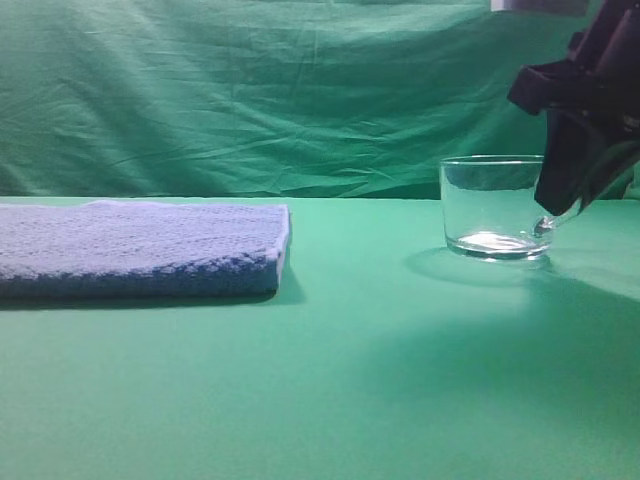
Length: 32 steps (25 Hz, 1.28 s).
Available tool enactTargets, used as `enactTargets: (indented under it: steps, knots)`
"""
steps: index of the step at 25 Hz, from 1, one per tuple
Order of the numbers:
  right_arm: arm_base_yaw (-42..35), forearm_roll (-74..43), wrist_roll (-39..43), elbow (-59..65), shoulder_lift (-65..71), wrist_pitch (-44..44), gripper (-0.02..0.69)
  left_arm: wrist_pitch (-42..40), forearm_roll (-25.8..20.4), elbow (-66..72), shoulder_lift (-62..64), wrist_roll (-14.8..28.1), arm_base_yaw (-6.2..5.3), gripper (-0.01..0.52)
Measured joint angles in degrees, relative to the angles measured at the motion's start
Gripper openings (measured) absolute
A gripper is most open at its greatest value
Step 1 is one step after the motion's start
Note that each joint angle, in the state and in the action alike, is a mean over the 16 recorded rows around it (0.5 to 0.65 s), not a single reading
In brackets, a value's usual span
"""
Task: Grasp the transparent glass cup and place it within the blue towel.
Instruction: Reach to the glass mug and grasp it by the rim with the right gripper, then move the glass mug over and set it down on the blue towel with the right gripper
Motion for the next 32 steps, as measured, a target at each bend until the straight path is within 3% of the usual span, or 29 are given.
enactTargets:
  steps: [11, 20, 23, 32]
  knots:
    - [13.55, 0.06, -0.42, -26.66, 13.73, 5.47, 0.101, 0.0, 0.0, 0.0, 0.0, 0.0, 0.0, 0.0]
    - [19.12, 0.08, -0.83, -43.13, 31.53, 9.47, 0.107, 0.0, 0.0, 0.0, 0.0, 0.0, 0.0, 0.0]
    - [19.81, 0.08, -0.86, -45.91, 35.18, 9.64, 0.152, 0.0, 0.0, 0.0, 0.0, 0.0, 0.0, 0.0]
    - [20.36, -0.2, -0.74, -48.89, 37.2, 12.57, 0.378, 0.0, 0.0, 0.0, 0.0, 0.0, 0.0, 0.0]
